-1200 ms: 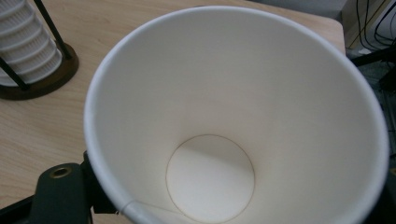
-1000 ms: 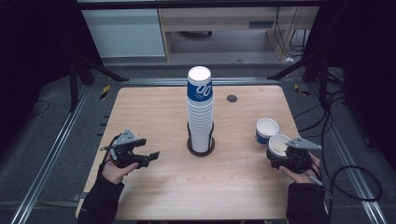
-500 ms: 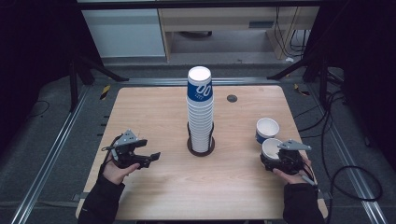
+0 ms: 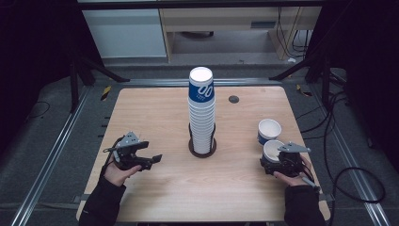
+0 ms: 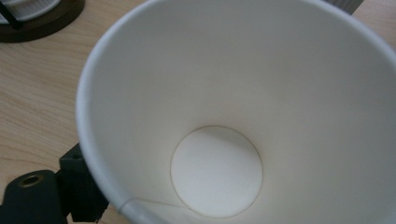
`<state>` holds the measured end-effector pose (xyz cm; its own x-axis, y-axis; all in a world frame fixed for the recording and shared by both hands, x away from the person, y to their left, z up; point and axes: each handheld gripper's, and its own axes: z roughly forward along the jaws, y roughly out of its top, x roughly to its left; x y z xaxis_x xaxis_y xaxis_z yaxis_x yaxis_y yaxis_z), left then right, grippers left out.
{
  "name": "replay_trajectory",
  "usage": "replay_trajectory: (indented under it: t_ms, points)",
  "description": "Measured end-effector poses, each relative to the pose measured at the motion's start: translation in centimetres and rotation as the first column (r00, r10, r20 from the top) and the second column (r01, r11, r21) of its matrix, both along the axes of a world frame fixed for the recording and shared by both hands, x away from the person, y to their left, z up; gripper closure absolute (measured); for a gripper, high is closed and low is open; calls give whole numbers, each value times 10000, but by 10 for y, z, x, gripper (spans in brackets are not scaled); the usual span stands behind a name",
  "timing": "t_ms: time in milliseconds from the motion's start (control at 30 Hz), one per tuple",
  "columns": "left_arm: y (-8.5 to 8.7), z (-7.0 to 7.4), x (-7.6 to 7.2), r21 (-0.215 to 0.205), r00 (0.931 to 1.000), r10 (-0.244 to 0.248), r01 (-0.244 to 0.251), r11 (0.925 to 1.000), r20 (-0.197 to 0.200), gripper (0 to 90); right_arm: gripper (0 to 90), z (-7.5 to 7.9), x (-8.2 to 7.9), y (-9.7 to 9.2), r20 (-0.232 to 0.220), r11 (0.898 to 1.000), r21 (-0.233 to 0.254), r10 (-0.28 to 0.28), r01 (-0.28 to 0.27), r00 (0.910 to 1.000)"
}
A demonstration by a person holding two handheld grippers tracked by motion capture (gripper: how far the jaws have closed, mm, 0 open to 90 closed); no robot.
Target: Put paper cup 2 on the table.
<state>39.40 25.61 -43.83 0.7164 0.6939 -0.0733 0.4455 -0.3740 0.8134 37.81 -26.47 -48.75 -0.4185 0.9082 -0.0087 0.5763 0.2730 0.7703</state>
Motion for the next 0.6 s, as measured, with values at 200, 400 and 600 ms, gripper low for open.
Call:
replay_trajectory:
  t_ms: [200,400,600]
  points:
    - [2,1,-1,-26,10000,38,-38,10000,39,179,49,-3,-4,-2,-132,9998,-98,-189,187,9997]
    - [3,2,-1,-41,10000,70,-70,10000,42,178,35,-2,-17,-7,-189,9993,51,-377,378,9991]
    - [3,1,-1,11,10000,51,-51,10000,-3,176,30,-2,-30,-8,-198,9988,53,-488,489,9986]
